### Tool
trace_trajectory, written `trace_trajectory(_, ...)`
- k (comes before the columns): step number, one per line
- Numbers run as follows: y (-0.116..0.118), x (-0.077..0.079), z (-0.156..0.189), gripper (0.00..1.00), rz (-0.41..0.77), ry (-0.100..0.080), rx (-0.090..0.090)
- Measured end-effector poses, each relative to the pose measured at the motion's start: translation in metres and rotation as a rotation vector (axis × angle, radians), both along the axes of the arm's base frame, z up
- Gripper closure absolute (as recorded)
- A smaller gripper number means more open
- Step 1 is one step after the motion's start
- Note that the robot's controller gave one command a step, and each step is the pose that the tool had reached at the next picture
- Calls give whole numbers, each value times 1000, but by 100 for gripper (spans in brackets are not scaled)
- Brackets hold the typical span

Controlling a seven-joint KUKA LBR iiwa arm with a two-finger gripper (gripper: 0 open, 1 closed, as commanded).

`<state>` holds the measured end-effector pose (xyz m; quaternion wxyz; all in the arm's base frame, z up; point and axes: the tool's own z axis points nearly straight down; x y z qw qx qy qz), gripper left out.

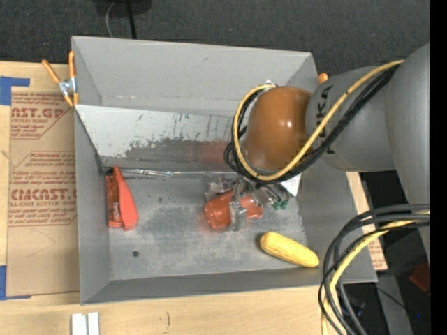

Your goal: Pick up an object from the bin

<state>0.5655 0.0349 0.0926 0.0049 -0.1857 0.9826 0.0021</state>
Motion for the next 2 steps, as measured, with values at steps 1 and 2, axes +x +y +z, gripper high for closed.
trace_trajectory(1,0,0,0,100,0,0,0)
trace_trajectory(2,-6,8,128,100,-88,-3,2)
